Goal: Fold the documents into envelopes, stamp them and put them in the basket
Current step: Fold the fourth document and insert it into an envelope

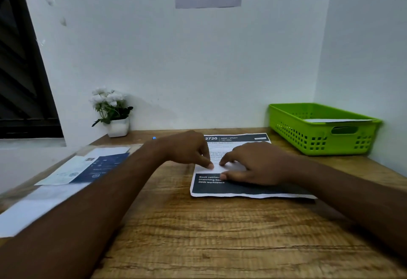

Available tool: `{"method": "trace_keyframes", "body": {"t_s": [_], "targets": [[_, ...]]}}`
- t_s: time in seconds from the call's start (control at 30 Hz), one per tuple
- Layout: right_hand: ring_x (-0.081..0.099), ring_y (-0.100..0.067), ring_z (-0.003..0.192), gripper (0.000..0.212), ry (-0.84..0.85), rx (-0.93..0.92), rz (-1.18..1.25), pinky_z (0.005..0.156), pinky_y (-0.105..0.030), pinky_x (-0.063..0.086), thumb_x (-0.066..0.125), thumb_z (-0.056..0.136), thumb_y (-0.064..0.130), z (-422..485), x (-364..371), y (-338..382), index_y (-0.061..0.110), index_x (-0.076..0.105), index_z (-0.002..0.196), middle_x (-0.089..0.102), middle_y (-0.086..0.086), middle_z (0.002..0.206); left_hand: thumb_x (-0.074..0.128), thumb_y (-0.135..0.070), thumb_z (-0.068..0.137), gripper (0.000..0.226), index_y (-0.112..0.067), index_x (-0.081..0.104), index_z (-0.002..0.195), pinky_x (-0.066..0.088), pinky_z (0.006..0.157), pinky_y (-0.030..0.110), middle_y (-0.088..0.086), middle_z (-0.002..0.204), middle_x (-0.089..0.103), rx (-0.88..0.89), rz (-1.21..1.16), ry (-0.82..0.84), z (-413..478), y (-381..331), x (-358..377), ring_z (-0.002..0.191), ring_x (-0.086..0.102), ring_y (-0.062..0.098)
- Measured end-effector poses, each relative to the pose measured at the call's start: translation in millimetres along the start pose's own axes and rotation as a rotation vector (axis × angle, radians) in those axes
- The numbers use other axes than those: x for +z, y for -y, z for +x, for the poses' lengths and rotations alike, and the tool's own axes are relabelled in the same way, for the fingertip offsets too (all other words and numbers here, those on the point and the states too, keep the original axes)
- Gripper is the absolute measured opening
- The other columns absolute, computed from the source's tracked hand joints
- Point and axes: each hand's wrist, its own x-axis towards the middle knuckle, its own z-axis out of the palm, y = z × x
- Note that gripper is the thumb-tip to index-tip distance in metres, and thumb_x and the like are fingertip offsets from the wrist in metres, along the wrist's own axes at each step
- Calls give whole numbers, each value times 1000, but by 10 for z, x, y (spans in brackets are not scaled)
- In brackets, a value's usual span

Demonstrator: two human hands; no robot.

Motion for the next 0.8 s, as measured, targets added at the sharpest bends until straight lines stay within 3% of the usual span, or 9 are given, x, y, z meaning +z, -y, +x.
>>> {"method": "trace_keyframes", "body": {"t_s": [0.1, 0.2, 0.27, 0.43, 0.57, 0.67, 0.8], "targets": [[53, -13, 115, 58, 72, -88, -35, 89, -34, 43, 33, 88, 75, -52, -110, 61, 41, 45, 134, 55, 10, 127, 72, -27, 84, 26, -1, 74, 84, 34, 53, 8, -3, 66, 66, 2, -86, 86, -13, -23, -54, 55, 51, -1], [52, -14, 114, 63, 124, -156, -87, 85, -33, 39, 31, 85, 79, -117, -199, 147, 43, 39, 136, 52, 9, 126, 77, -15, 80, 27, 10, 68, 80, 38, 59, 11, 5, 69, 66, 17, -174, 160, -59, -12, -95, 60, 52, 4], [53, -14, 112, 65, 98, -201, -120, 78, -30, 33, 31, 85, 79, -141, -232, 223, 41, 40, 136, 53, 9, 123, 79, -14, 76, 26, 9, 70, 82, 41, 62, 12, 15, 78, 71, 19, -201, 180, -83, 2, -94, 66, 56, 9], [57, -16, 106, 69, 54, -254, -150, 79, -35, 43, 28, 83, 81, -183, -233, 375, 37, 43, 135, 56, 9, 116, 83, -15, 72, 18, 1, 74, 77, 38, 59, 6, 1, 69, 71, -9, -231, 210, -110, -14, -121, 59, 56, 2], [58, -4, 96, 63, 50, -170, -11, 80, -31, 45, 35, 81, 81, -146, -256, 311, 40, 52, 126, 59, 19, 113, 81, -17, 75, 13, -6, 73, 74, 46, 60, 12, -1, 68, 72, -17, -310, 110, -103, 52, -84, 59, 61, 3], [62, 2, 89, 43, -90, -44, 224, 80, -30, 50, 47, 86, 69, -69, -211, 75, 40, 61, 115, 65, 23, 107, 78, -19, 79, 12, -11, 71, 73, 47, 54, 19, -3, 64, 71, -92, -316, -67, -58, 202, -2, 53, 62, 5], [61, 2, 85, 18, -251, 209, 333, 78, -31, 49, 60, 87, 54, 18, -22, -383, 41, 63, 98, 64, 27, 93, 78, -28, 78, 20, -9, 71, 80, 47, 53, 23, 2, 68, 73, -279, -319, -257, -16, 381, 156, 53, 64, 11]]}}
